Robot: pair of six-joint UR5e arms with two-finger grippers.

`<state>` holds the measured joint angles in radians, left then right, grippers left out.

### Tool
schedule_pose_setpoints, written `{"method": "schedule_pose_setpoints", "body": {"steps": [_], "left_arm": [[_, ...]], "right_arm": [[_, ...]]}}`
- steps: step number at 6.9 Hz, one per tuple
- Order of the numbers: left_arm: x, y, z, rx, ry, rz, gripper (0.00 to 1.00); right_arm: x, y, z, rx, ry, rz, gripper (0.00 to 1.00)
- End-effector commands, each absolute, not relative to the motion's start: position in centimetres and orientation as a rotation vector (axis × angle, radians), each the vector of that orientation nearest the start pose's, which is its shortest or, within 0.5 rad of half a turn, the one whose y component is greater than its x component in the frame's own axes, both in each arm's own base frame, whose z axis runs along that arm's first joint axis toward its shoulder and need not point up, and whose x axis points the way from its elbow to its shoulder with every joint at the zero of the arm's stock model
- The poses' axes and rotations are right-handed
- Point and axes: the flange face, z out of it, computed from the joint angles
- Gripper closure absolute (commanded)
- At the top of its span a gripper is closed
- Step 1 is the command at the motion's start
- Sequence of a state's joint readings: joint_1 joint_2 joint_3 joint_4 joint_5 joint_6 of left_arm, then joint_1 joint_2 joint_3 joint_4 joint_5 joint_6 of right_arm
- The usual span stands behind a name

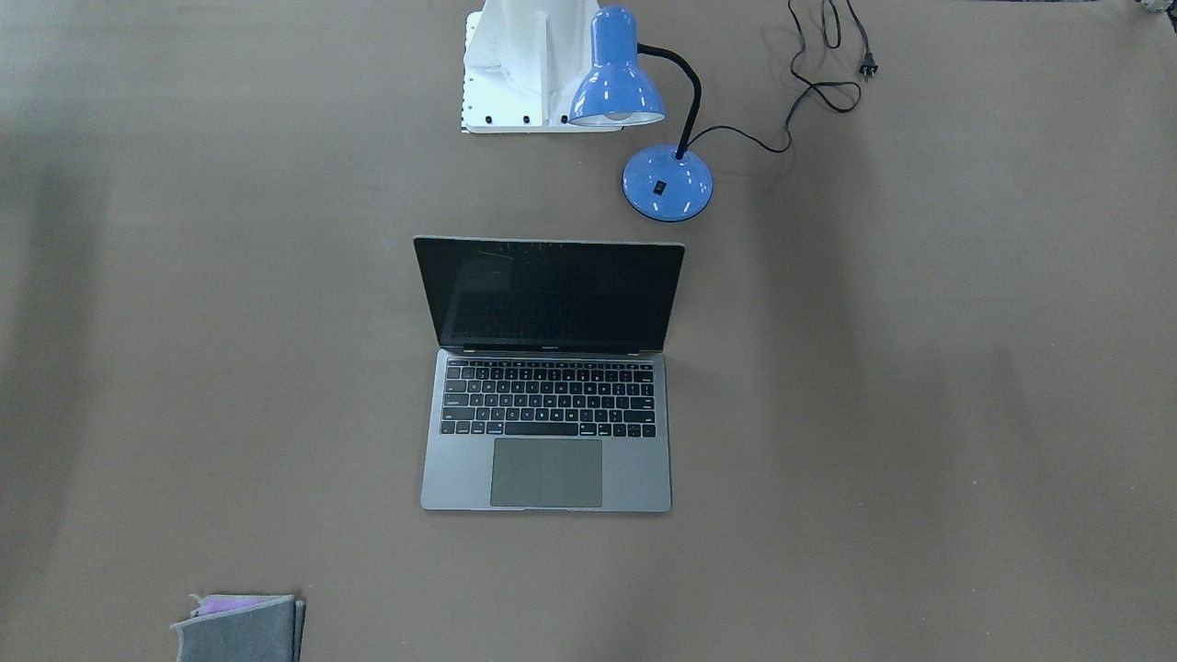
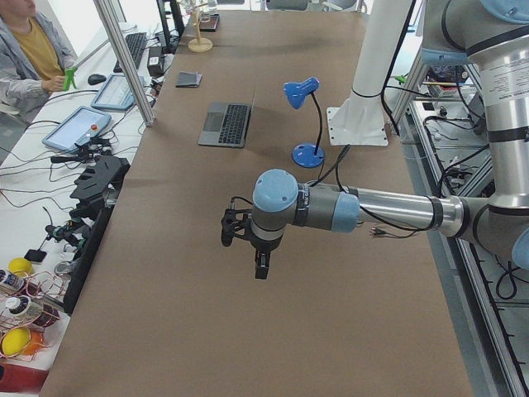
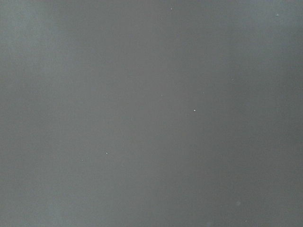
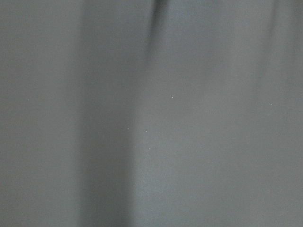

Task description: Close laptop

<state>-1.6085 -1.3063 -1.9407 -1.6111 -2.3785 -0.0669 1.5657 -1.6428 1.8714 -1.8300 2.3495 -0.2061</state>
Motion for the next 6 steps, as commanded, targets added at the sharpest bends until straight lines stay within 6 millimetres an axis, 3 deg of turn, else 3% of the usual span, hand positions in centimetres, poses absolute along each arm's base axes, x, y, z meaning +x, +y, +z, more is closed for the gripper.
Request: {"method": "schedule_pose_setpoints", "body": {"steps": [1, 3, 4, 6], "left_arm": [[-7.5, -38.5, 58.5, 0.123, 0.814, -0.045, 0.03], [-7.4, -38.7, 58.1, 0.128, 0.82, -0.04, 0.03], [-6.4, -39.1, 56.9, 0.122, 0.826, -0.045, 0.03], [-1.4, -39.3, 49.8, 0.094, 0.865, -0.123, 0.02]], "right_arm": [[6.0, -45.1, 56.8, 0.056, -0.783, -0.192, 0.0], [5.4, -45.1, 56.5, 0.059, -0.814, -0.2, 0.0], [4.8, -45.3, 55.6, 0.091, -0.837, -0.215, 0.0], [2.8, -45.8, 52.6, 0.148, -0.852, -0.173, 0.0]]}}
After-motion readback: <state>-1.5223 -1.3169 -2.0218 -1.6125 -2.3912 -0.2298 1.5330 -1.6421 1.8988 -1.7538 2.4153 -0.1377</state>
